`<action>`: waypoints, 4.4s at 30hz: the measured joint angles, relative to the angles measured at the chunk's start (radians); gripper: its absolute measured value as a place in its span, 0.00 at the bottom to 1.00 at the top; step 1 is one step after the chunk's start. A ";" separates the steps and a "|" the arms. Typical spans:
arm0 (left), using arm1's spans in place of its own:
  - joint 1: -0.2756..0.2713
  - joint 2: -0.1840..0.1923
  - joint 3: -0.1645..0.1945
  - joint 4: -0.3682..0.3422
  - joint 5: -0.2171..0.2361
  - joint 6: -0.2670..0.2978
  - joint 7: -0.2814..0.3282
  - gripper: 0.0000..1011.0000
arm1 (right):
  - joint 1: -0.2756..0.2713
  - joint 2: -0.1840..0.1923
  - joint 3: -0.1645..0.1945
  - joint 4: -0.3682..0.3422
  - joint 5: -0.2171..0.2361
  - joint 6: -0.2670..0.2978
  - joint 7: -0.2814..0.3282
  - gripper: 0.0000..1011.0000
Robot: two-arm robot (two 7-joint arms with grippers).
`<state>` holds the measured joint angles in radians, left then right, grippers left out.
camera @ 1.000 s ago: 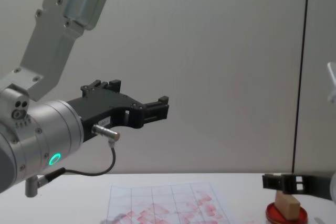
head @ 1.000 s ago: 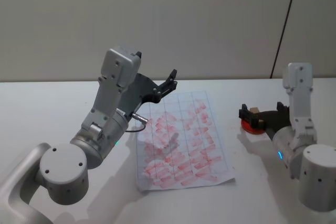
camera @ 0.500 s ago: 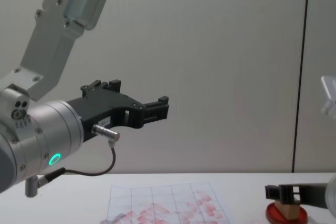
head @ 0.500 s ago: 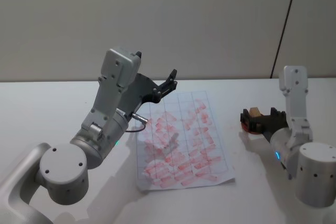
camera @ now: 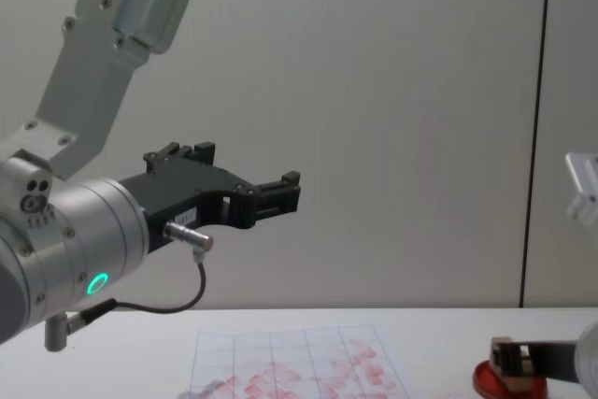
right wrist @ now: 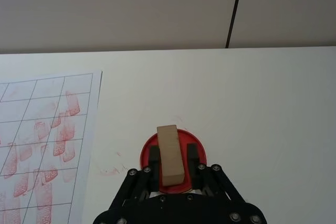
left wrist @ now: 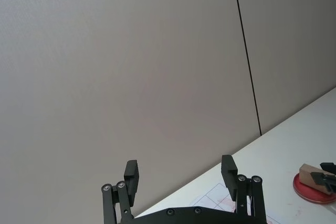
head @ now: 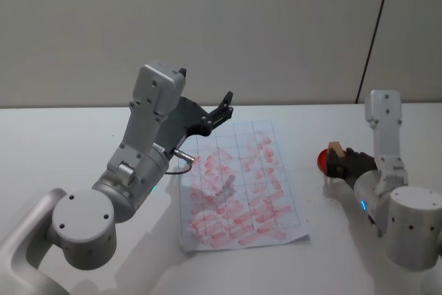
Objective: Use the one hand to pick up the stamp and affix it onto the A4 paper.
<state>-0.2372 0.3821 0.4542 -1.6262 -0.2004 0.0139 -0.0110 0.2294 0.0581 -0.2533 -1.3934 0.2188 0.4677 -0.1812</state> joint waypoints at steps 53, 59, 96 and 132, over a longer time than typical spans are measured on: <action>0.000 0.000 0.000 0.000 0.000 0.000 0.000 0.99 | -0.028 -0.038 -0.033 -0.222 -0.055 0.083 0.047 0.21; 0.000 0.000 0.000 0.000 0.000 0.000 0.000 0.99 | -0.042 -0.047 -0.055 -0.250 -0.070 0.128 0.069 0.21; 0.000 0.000 0.000 0.000 0.000 0.000 0.000 0.99 | -0.033 -0.101 -0.108 -0.088 -0.151 0.163 0.161 0.21; 0.000 0.000 0.000 0.000 0.000 0.000 0.000 0.99 | 0.002 -0.133 -0.102 0.019 -0.193 0.187 0.157 0.21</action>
<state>-0.2372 0.3821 0.4542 -1.6262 -0.2004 0.0138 -0.0110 0.2317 -0.0751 -0.3558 -1.3746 0.0258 0.6548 -0.0245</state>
